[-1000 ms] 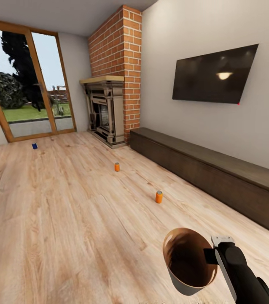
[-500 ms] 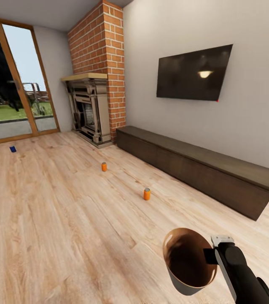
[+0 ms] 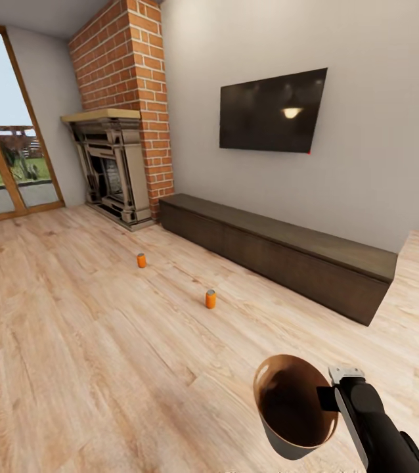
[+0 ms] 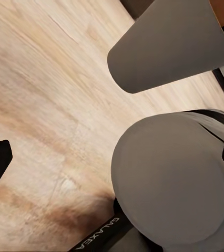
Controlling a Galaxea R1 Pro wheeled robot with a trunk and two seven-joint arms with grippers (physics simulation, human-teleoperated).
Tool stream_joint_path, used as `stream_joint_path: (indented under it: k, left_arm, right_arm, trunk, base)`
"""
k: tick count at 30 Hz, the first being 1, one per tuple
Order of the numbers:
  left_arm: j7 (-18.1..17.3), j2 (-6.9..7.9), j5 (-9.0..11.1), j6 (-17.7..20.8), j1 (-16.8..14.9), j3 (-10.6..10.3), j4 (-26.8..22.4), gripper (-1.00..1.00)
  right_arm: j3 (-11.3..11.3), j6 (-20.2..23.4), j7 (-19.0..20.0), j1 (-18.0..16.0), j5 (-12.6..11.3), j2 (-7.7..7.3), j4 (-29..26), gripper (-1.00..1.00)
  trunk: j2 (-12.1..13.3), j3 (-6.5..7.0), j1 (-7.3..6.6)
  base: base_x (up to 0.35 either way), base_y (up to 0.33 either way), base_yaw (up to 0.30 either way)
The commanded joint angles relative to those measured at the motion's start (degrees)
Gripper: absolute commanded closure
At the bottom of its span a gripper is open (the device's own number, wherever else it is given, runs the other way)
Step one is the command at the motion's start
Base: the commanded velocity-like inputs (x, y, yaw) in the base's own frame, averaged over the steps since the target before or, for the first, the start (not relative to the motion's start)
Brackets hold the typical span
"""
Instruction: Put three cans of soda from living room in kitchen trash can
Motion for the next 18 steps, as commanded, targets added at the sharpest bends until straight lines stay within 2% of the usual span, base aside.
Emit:
stream_joint_path:
  k: [1,11,18]
  left_arm:
    - [0.0,0.0,0.0,0.0,0.0,0.0,0.0,-1.0]
    - [0.0,0.0,0.0,0.0,0.0,0.0,0.0,-1.0]
    - [0.0,0.0,0.0,0.0,0.0,0.0,0.0,-1.0]
  right_arm:
    - [0.0,0.0,0.0,0.0,-0.4,0.0,0.0,1.0]
    - [0.0,0.0,0.0,0.0,-0.4,0.0,-0.1,1.0]
    - [0.0,0.0,0.0,0.0,-0.4,0.0,0.0,1.0]
  trunk:
    - [0.0,-0.04,0.0]
    - [0.0,-0.49,0.0]
    - [0.0,-0.58,0.0]
  base:
    - [0.0,0.0,-0.225]
    - [0.009,0.003,-0.189]
    - [0.213,0.151,-0.027]
